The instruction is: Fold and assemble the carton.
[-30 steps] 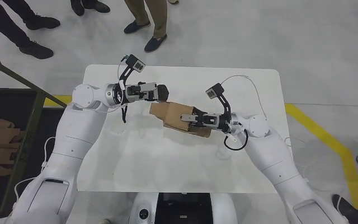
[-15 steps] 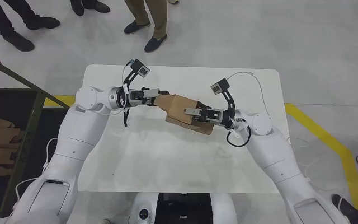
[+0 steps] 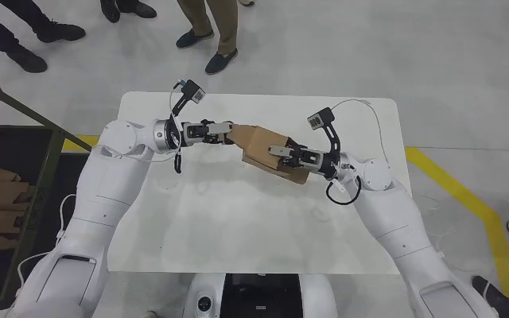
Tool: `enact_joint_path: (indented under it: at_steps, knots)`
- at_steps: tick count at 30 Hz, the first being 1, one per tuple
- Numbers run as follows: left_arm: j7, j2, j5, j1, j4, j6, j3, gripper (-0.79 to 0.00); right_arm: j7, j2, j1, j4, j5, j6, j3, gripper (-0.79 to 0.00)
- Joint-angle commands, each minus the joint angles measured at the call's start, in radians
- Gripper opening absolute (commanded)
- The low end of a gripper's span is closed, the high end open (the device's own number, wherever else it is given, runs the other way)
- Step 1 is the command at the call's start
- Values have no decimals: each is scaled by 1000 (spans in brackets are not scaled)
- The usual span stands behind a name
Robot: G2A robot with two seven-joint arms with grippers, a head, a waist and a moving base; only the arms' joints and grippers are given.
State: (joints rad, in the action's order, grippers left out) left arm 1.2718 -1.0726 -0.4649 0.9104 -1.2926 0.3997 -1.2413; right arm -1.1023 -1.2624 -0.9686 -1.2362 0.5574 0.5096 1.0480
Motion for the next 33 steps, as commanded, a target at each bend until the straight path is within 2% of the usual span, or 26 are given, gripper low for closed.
enact_joint_path:
  at_steps: [1, 6, 13, 24, 33]
  knots:
    - [-25, 4, 58, 5, -15, 0, -2, 0, 4, 0, 0, -1, -7, 0, 1, -785]
    - [-76, 9, 143, 13, -28, -13, -2, 0, 6, 0, -1, -5, -4, 0, 1, -785]
    - [-99, 8, 166, 5, 4, -27, 16, 0, -10, 1, -4, -30, 16, 2, 7, -785]
    - [-79, 2, 153, -28, 53, -27, 61, 0, -15, 1, -2, -72, 31, -3, 10, -785]
    - [-45, 1, 110, -33, 55, -8, 72, 0, -11, -2, 6, -58, 44, -6, 7, -785]
